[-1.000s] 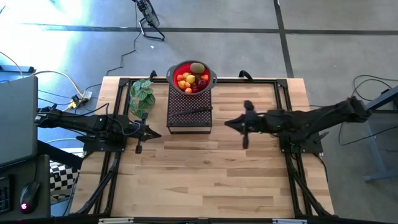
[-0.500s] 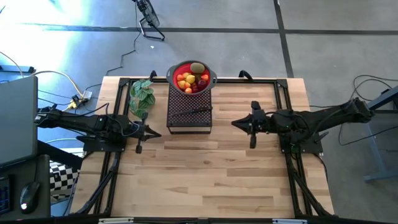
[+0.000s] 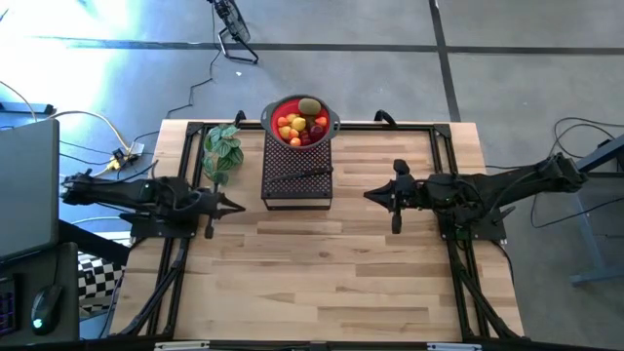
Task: Pick & Place Fruit
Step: Return to home position
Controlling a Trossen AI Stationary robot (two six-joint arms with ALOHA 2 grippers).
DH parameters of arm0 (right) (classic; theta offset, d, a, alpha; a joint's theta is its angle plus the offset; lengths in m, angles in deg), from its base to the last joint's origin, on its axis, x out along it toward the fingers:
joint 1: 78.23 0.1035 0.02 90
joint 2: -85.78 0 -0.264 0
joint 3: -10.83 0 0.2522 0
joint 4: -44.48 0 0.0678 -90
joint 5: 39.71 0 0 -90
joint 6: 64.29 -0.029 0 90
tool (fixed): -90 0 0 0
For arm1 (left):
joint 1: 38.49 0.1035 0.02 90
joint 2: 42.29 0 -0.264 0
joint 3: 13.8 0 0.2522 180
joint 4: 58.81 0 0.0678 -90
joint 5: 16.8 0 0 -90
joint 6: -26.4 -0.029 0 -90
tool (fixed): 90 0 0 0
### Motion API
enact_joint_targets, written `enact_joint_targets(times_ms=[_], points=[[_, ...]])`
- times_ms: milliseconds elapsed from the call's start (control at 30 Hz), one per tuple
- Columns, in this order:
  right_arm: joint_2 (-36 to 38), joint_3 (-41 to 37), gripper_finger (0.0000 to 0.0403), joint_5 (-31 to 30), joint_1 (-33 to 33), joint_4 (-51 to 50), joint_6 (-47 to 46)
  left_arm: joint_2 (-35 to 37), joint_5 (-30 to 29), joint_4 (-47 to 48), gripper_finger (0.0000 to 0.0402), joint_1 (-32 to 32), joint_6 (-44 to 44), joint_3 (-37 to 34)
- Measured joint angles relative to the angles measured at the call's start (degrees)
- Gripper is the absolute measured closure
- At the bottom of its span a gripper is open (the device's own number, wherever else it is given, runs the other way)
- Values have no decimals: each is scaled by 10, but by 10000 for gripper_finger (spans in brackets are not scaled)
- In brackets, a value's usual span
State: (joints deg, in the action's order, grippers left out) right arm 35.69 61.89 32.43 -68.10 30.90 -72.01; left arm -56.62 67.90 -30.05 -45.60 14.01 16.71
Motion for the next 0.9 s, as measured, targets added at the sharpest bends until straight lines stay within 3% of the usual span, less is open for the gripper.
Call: enact_joint_targets(times_ms=[367, 600, 900], points=[[-1, 0, 399, 0, 0, -1, 0, 140, 19, 60, 398, 0, -27, 0], [-1, 0, 399, 0, 0, -12, 0, 139, 23, 65, 398, 0, -40, 0], [-1, 0, 399, 0, 0, -18, -2, 140, 20, -62, 398, 0, -65, -75]])
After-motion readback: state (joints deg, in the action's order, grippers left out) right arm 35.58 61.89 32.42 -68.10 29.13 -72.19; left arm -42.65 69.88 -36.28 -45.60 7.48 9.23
